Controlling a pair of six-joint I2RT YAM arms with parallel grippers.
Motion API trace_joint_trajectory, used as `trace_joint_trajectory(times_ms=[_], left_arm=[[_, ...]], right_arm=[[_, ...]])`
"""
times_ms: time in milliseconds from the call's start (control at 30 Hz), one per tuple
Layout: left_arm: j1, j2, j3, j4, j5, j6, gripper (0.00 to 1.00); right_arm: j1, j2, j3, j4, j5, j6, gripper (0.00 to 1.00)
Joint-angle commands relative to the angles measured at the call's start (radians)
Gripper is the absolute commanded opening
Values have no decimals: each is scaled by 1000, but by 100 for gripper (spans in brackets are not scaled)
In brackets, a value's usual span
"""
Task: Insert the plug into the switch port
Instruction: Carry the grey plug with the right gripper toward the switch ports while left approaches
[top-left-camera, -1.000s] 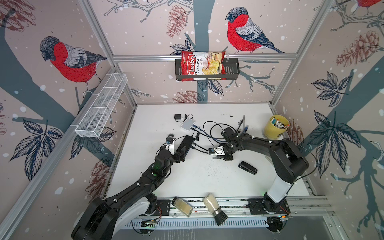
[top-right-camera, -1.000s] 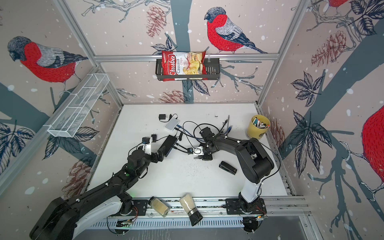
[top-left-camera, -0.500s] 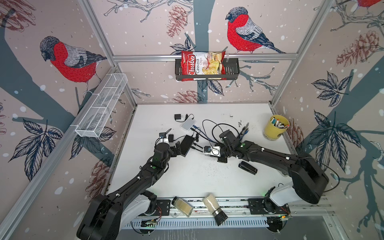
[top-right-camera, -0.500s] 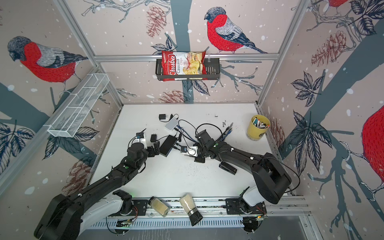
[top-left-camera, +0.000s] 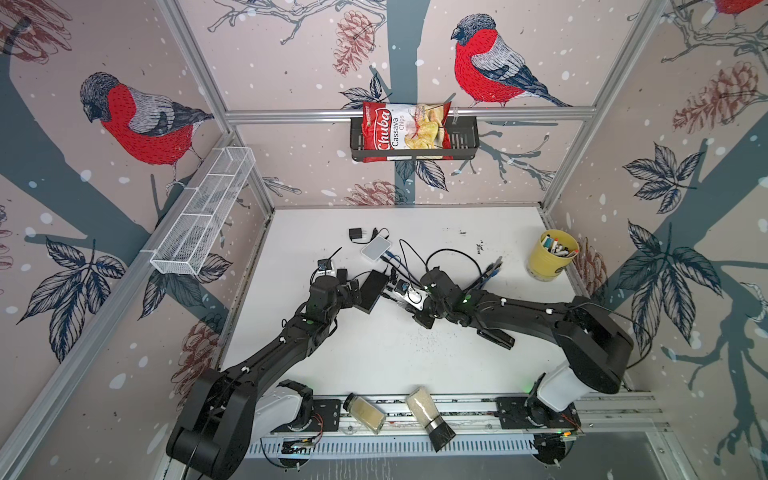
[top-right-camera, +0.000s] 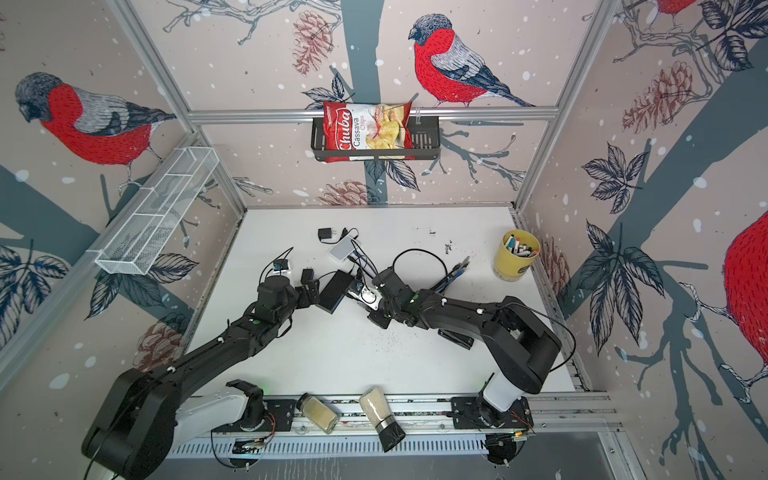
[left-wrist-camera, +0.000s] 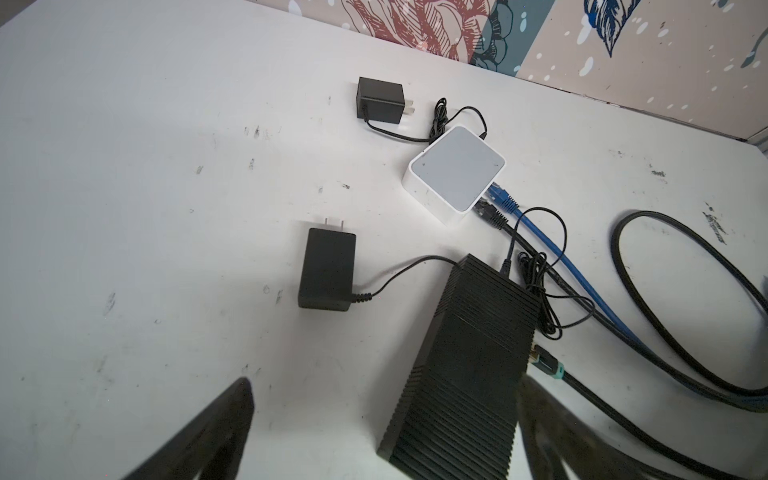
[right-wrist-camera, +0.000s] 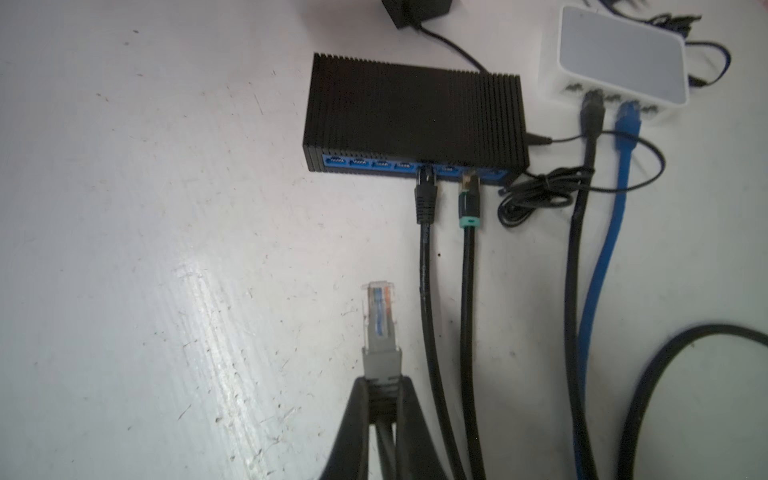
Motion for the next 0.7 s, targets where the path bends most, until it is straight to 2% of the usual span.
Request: trace_joint_trajectory(times_ms=[0, 133, 400, 667], left_arm=[[9, 20, 36, -80, -3, -37, 96], [27, 19, 41, -83, 29, -56, 96], [120, 58, 30, -31, 208, -88, 96], [141, 122, 44, 2, 253, -90, 93]], right_arm=[[7, 22, 2, 71, 51, 71, 0], [8, 53, 9, 70, 67, 75, 0], [9, 98, 38, 60, 76, 81, 0], [8, 125, 84, 17, 66, 77, 0]])
